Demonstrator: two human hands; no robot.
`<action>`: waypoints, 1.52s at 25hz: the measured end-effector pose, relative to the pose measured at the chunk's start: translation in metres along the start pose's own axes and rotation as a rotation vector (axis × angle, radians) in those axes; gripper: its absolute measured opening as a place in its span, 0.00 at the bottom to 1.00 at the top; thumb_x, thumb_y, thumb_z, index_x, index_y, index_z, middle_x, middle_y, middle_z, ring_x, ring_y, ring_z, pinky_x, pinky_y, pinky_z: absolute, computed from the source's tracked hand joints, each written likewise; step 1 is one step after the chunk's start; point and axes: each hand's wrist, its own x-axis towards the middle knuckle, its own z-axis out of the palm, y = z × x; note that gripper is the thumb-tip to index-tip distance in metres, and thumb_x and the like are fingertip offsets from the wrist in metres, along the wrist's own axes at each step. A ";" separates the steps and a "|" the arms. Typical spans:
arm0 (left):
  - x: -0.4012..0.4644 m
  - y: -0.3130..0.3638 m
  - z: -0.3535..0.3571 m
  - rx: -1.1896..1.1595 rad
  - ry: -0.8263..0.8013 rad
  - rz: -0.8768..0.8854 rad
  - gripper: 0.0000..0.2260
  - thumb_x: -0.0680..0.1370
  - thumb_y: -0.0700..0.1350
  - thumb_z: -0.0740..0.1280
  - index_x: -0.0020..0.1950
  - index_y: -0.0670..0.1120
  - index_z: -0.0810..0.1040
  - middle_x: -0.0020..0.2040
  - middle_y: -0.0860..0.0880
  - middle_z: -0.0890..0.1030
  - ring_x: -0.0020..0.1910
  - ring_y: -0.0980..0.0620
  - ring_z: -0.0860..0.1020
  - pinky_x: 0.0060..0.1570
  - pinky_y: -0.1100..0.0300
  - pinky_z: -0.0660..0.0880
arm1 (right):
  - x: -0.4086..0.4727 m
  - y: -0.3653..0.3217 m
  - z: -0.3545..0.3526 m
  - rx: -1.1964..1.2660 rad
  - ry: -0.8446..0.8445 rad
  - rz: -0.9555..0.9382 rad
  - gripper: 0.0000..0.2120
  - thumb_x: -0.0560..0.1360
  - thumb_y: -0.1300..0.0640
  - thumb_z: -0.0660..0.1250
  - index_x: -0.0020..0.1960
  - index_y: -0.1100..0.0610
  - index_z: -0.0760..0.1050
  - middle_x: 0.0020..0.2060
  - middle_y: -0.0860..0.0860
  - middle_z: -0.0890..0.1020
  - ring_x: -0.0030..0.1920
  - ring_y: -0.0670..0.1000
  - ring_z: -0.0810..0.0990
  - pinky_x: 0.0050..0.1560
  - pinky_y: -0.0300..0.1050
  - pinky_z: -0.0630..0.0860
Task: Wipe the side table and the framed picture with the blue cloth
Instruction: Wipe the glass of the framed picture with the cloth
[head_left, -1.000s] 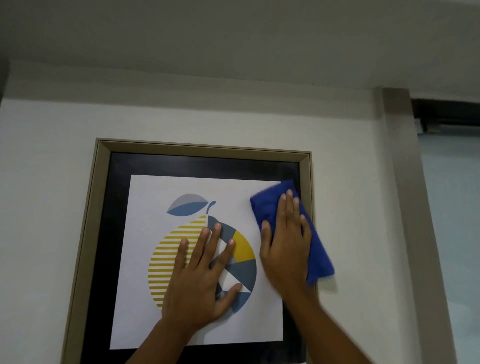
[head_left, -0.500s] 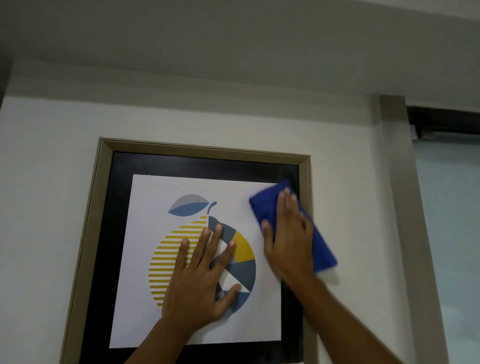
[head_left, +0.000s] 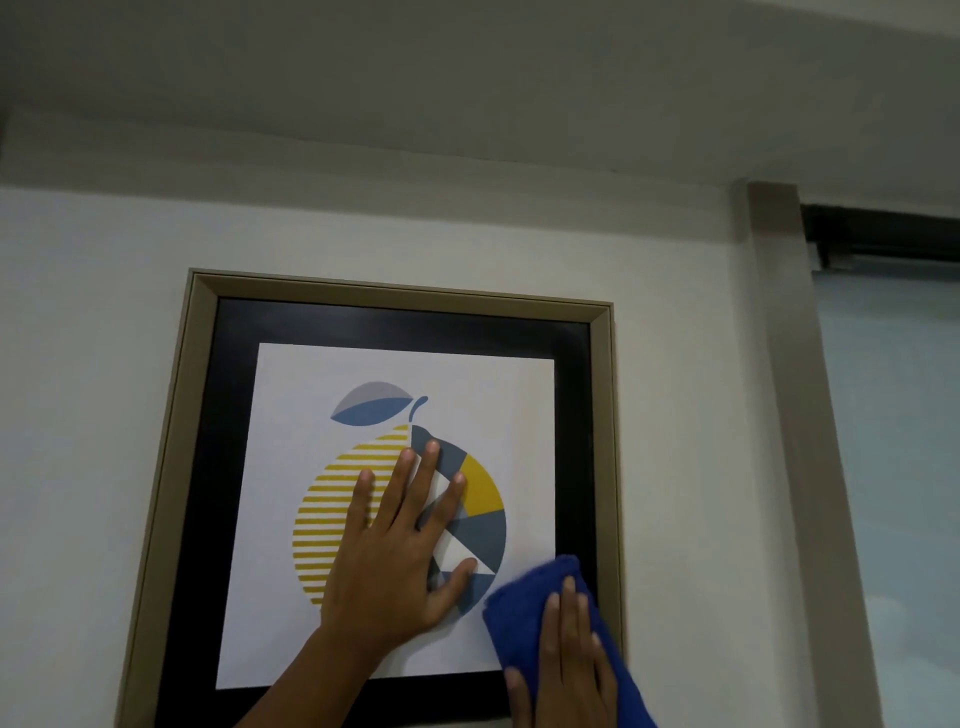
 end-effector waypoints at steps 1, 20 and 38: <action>0.000 0.000 0.000 -0.005 0.000 0.000 0.37 0.77 0.70 0.54 0.80 0.51 0.60 0.82 0.45 0.55 0.81 0.41 0.51 0.76 0.37 0.52 | -0.008 0.003 0.000 -0.066 0.134 -0.040 0.37 0.71 0.47 0.72 0.75 0.53 0.61 0.75 0.55 0.64 0.74 0.54 0.63 0.72 0.54 0.63; -0.001 -0.001 0.003 0.056 0.025 0.022 0.37 0.77 0.67 0.57 0.81 0.50 0.56 0.83 0.43 0.52 0.81 0.42 0.49 0.77 0.36 0.49 | -0.051 -0.010 0.039 -0.084 0.371 0.227 0.33 0.80 0.40 0.38 0.77 0.60 0.48 0.74 0.61 0.64 0.74 0.57 0.56 0.71 0.49 0.48; -0.002 -0.002 0.007 0.015 0.072 0.015 0.36 0.77 0.67 0.57 0.81 0.51 0.57 0.83 0.45 0.53 0.81 0.43 0.51 0.77 0.39 0.49 | 0.136 -0.018 -0.140 -0.300 0.619 -0.092 0.29 0.82 0.46 0.46 0.79 0.59 0.49 0.78 0.57 0.51 0.77 0.55 0.51 0.74 0.53 0.54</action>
